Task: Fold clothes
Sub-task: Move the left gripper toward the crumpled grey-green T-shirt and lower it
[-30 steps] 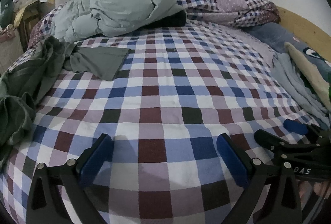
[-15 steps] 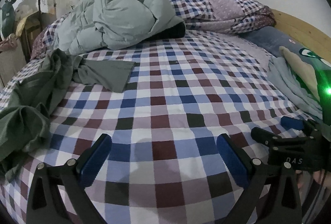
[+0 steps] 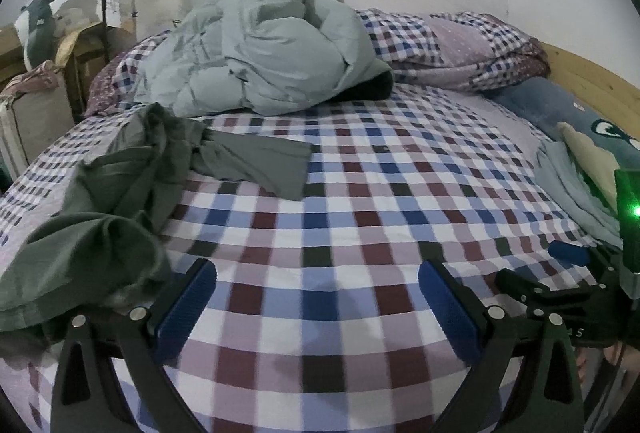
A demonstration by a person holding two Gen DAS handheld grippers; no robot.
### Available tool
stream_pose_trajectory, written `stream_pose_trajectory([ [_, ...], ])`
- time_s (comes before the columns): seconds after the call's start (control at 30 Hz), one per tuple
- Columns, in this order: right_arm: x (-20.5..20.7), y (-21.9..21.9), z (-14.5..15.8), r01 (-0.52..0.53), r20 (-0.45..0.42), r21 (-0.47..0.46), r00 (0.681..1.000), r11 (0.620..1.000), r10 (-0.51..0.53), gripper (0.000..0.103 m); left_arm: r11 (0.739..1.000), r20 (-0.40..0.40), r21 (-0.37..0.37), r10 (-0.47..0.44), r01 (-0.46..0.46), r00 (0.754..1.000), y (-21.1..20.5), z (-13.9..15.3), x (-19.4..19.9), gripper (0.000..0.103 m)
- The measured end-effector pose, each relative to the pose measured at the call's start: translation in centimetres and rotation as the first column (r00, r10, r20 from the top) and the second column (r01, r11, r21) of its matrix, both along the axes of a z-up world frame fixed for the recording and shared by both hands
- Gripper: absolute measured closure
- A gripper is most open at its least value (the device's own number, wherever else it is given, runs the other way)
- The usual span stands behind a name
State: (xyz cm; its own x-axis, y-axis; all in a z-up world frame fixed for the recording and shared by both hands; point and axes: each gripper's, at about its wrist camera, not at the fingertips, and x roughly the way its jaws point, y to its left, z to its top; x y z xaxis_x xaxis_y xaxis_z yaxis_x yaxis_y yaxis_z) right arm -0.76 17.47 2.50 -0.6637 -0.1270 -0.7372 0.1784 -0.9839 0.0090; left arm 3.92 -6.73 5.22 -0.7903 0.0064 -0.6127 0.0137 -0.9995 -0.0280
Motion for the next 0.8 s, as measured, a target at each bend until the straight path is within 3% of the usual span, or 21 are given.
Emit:
stream_pose_trajectory([
  [0.47,1.3,-5.5,1.3,-0.118,-0.020,-0.020,0.993,0.993,0.118,0.000,0.997,-0.034,0.003,0.077,-0.077,0.996,-5.9,1.5,1.6,0.000],
  [0.8,2.4,-9.1,1.9,-0.192,-0.048,-0.065,0.981,0.979,0.189,0.000,0.981,-0.050,0.022,0.192,-0.191,0.980,-12.3,1.7,2.8,0.000],
])
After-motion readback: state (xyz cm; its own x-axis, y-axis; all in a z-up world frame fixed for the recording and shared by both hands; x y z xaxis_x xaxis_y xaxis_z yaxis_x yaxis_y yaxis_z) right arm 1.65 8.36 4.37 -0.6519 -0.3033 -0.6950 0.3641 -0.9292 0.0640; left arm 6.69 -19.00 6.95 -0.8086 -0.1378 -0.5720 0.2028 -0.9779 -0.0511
